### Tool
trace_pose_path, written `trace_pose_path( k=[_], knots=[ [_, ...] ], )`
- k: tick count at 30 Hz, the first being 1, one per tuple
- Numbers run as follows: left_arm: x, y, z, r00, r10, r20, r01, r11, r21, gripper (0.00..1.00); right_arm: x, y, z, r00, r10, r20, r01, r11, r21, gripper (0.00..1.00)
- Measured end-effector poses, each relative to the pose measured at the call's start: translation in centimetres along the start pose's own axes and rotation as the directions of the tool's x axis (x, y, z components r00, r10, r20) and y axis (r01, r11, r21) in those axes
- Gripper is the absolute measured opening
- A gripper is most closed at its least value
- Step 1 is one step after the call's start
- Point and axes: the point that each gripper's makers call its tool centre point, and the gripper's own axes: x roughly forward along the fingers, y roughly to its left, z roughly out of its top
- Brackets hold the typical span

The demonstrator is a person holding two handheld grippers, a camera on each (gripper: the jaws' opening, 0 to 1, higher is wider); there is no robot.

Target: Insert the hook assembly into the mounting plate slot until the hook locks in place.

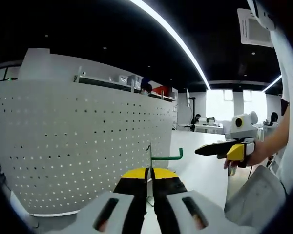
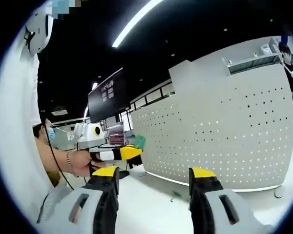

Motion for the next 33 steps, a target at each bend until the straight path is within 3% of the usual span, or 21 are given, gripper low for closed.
trace_pose_path(
  k=[14,33],
  knots=[
    [0.0,-1.3,0.0,1.000,0.010,0.014,-0.010,1.000,-0.014,0.02,3.6,1.4,0.9,0.998,0.055,0.037,-0.057,0.997,0.050,0.50],
    [0.5,-2.5,0.3,0.999,0.012,0.032,-0.011,0.999,-0.040,0.02,5.9,2.5,1.1,0.995,0.087,0.042,-0.090,0.993,0.074,0.38]
  ],
)
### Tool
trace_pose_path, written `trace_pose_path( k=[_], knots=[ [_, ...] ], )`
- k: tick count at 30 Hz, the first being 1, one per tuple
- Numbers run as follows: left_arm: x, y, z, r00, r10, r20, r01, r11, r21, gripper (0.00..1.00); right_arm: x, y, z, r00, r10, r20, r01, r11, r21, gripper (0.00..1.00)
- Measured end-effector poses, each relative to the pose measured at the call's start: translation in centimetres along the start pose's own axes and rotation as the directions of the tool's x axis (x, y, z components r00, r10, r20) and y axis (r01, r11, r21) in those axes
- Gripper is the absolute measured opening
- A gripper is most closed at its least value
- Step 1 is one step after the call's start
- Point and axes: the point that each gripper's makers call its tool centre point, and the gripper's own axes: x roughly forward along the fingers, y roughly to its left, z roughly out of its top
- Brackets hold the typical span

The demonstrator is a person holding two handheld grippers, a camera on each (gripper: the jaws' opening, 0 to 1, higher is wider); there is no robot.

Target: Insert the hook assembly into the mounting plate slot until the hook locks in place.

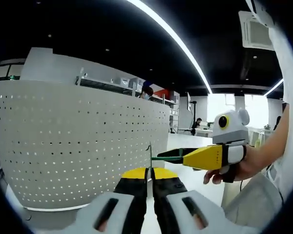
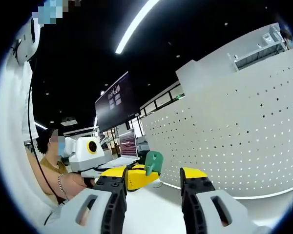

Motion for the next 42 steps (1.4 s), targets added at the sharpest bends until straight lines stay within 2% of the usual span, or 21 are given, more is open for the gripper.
trace_pose_path(
  k=[4,8,13,15,19,28,38,42],
  knots=[
    [0.1,-0.2,0.0,1.000,-0.002,0.002,0.002,1.000,0.001,0.02,0.0,-0.1,0.3,1.000,-0.003,0.010,0.003,1.000,0.008,0.31],
    [0.2,-0.4,0.0,1.000,-0.003,0.001,0.003,1.000,-0.002,0.02,0.1,-0.4,-0.1,1.000,-0.022,-0.009,0.022,1.000,0.003,0.26],
    [0.2,-0.7,-0.2,1.000,-0.004,-0.001,0.004,1.000,-0.004,0.02,0.2,0.1,0.1,0.999,-0.031,0.008,0.031,0.999,0.009,0.19],
    [0.2,-0.8,-0.2,1.000,-0.003,-0.002,0.003,1.000,-0.006,0.02,0.3,0.2,0.0,1.000,-0.026,0.002,0.026,1.000,0.011,0.13],
    [0.2,-0.9,-0.1,1.000,-0.003,-0.001,0.003,1.000,-0.005,0.02,0.4,0.2,0.0,1.000,-0.024,-0.001,0.024,1.000,0.009,0.08],
    [0.3,-1.1,-0.1,1.000,0.005,0.001,-0.005,1.000,-0.010,0.02,0.5,0.4,-0.3,0.999,-0.037,-0.022,0.036,0.999,-0.021,0.04],
    [0.3,-1.2,0.0,1.000,0.022,0.009,-0.022,0.999,-0.023,0.02,0.5,0.1,0.2,0.997,-0.075,0.006,0.075,0.997,-0.016,0.03],
    [0.3,-1.1,-0.1,0.999,0.032,0.004,-0.032,0.999,-0.020,0.02,0.6,0.0,0.1,0.996,-0.085,-0.003,0.085,0.996,-0.015,0.01]
  ],
)
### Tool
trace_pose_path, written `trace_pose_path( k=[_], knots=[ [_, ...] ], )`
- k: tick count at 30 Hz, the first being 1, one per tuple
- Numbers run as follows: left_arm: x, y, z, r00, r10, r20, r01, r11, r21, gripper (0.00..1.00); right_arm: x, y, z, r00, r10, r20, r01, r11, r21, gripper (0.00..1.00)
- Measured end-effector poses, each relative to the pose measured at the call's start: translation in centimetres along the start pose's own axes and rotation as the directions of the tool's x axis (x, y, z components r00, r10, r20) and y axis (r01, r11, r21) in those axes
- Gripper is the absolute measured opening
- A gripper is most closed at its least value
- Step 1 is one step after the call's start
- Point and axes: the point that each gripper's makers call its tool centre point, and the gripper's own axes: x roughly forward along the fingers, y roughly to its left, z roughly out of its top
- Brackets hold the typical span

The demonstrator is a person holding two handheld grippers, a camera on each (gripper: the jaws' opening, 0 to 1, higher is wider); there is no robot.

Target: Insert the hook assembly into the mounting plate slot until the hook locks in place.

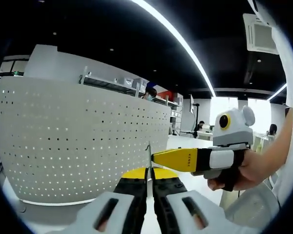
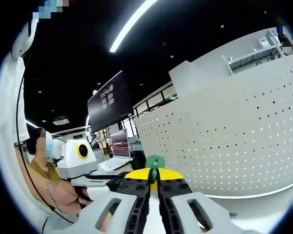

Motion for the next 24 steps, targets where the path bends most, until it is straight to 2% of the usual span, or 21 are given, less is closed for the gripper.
trace_pose_path(
  k=[4,9,11,13,24],
  knots=[
    [-0.03,0.04,-0.13,1.000,0.003,-0.005,-0.003,1.000,-0.001,0.02,0.09,0.03,-0.21,1.000,-0.009,-0.014,0.008,0.999,-0.031,0.01],
    [-0.01,0.24,-0.29,1.000,0.009,-0.010,-0.009,1.000,-0.002,0.02,0.13,-0.13,-0.25,1.000,-0.014,-0.019,0.014,1.000,-0.015,0.00],
    [-0.04,0.25,-0.18,1.000,0.012,-0.006,-0.012,1.000,-0.004,0.02,0.17,-0.18,-0.12,1.000,-0.014,-0.018,0.014,1.000,0.022,0.00],
    [-0.05,0.28,-0.16,1.000,0.014,-0.007,-0.015,1.000,-0.005,0.02,0.19,-0.02,-0.07,1.000,-0.017,-0.025,0.017,1.000,0.000,0.00],
    [-0.51,0.45,0.34,1.000,0.013,-0.003,-0.013,1.000,0.017,0.04,0.50,0.63,0.23,1.000,-0.021,-0.015,0.021,1.000,-0.007,0.00]
  ],
)
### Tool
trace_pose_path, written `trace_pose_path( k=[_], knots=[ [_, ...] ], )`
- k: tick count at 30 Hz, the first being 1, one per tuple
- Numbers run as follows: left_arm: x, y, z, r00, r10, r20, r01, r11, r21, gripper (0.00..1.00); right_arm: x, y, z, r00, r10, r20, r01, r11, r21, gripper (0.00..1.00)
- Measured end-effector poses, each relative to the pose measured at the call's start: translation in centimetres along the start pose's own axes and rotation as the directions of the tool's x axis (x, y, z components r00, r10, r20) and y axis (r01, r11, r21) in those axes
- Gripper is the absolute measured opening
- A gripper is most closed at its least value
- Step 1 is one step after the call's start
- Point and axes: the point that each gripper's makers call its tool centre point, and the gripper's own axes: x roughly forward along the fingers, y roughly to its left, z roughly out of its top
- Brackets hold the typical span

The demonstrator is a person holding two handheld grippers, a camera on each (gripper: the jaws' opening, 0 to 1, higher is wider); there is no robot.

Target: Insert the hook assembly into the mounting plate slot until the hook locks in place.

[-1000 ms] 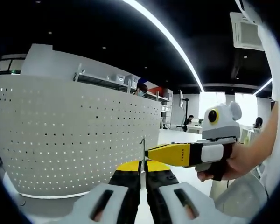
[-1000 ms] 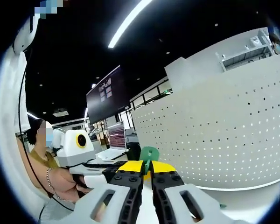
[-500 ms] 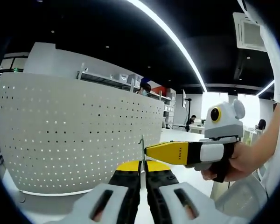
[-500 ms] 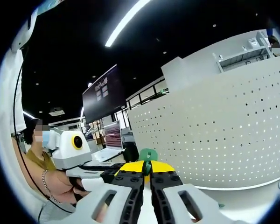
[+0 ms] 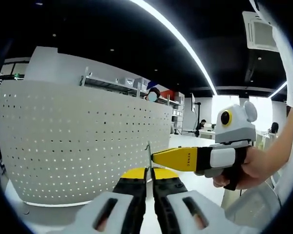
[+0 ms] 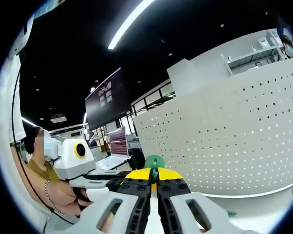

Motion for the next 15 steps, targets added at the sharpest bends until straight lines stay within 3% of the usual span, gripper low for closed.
trace_pose_path(
  k=[4,15],
  knots=[
    [0.0,-0.2,0.4,1.000,-0.004,0.006,0.004,1.000,0.009,0.07,-0.2,0.1,0.5,1.000,0.000,-0.003,0.000,1.000,-0.017,0.00],
    [-0.2,0.1,-1.8,0.998,0.012,-0.069,-0.010,1.000,0.026,0.53,-0.6,-0.5,0.5,1.000,-0.002,-0.012,0.002,1.000,-0.011,0.00]
  ],
)
